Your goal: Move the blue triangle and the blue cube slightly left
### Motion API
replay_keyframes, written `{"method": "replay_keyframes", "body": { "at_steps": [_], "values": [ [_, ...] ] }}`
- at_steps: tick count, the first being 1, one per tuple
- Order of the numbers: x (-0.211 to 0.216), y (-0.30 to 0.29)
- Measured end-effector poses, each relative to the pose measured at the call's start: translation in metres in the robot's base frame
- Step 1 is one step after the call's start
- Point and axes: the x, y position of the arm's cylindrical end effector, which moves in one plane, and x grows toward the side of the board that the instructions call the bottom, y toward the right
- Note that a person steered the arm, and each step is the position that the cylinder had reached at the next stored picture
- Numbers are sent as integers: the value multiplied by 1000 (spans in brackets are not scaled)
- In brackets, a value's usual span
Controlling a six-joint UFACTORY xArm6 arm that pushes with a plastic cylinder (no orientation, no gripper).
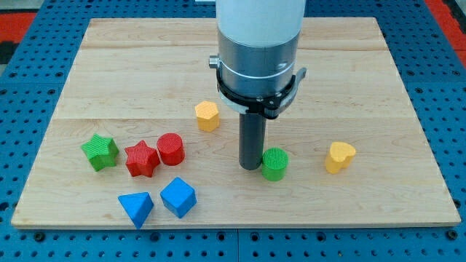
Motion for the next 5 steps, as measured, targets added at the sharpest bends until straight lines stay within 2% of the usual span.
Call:
{"method": "replay_keyframes", "body": {
  "at_steps": [2,3,5],
  "values": [
    [2,69],
    [2,66],
    [63,38]
  ]
}}
